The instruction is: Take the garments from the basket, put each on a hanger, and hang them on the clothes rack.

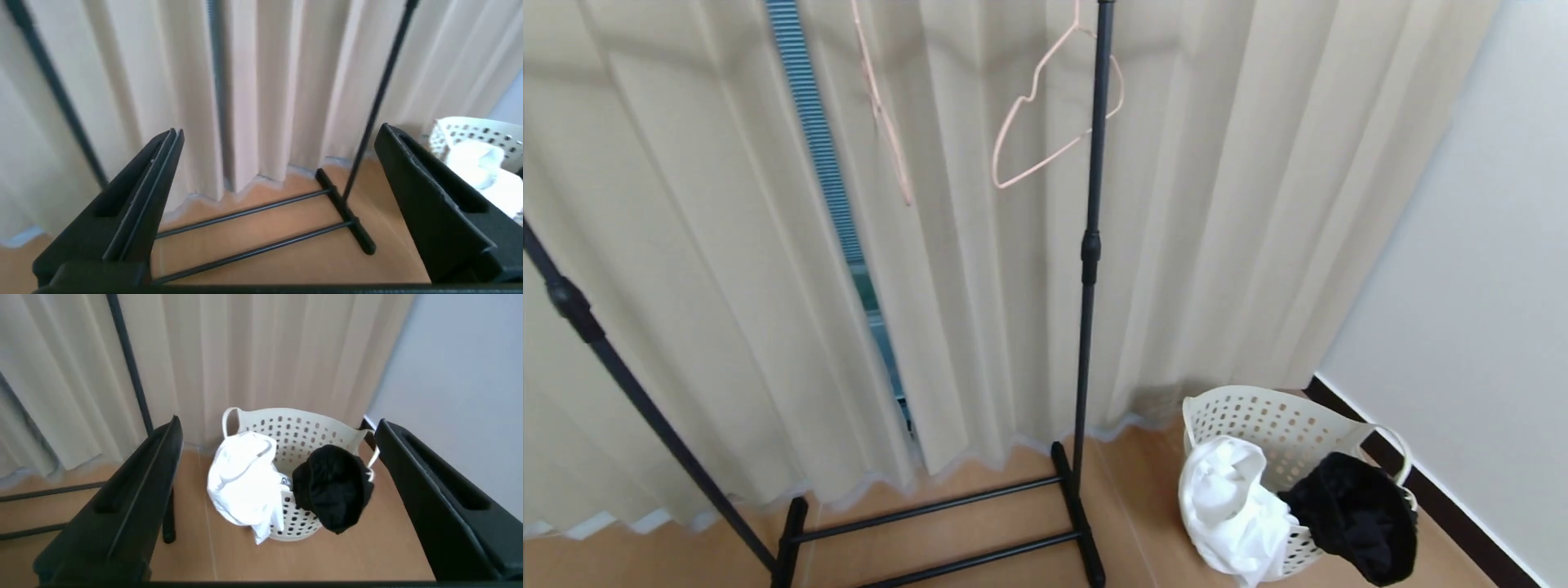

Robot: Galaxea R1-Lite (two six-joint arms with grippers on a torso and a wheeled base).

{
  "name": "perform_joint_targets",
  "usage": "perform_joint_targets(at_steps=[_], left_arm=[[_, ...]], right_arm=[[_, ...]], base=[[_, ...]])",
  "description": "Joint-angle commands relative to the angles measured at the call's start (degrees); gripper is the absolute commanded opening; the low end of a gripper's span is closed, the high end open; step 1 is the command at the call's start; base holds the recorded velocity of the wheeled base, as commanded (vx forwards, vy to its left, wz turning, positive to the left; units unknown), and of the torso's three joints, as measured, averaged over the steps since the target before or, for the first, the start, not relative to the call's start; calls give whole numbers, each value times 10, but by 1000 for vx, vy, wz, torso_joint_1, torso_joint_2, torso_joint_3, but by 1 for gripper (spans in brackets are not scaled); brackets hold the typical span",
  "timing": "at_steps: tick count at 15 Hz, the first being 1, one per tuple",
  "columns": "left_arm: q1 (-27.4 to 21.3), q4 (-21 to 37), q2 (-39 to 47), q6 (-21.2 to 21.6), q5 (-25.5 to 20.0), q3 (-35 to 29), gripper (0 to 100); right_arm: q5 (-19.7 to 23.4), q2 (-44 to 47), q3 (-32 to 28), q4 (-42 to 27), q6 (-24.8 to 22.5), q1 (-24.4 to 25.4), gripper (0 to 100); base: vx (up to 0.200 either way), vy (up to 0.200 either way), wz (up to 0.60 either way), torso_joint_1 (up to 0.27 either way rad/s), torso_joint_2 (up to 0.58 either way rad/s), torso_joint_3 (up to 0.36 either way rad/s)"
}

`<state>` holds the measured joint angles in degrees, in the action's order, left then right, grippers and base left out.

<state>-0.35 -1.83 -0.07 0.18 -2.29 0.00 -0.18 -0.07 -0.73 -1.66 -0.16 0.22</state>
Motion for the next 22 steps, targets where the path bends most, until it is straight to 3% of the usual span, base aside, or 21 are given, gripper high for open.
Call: perform_joint_targets(at_steps=[1, 7, 22], left_arm=[[0, 0, 1, 1, 0, 0, 100], [0, 0, 1, 1, 0, 0, 100], [0, 0, 1, -1, 0, 0, 100]], right_arm=[[0, 1, 0, 0, 0, 0, 100], [0, 1, 0, 0, 0, 0, 100], [0, 1, 0, 0, 2, 0, 100]], base=[[0, 0, 0, 0, 0, 0], [0, -167, 0, 3, 0, 2], [0, 0, 0, 0, 0, -26]])
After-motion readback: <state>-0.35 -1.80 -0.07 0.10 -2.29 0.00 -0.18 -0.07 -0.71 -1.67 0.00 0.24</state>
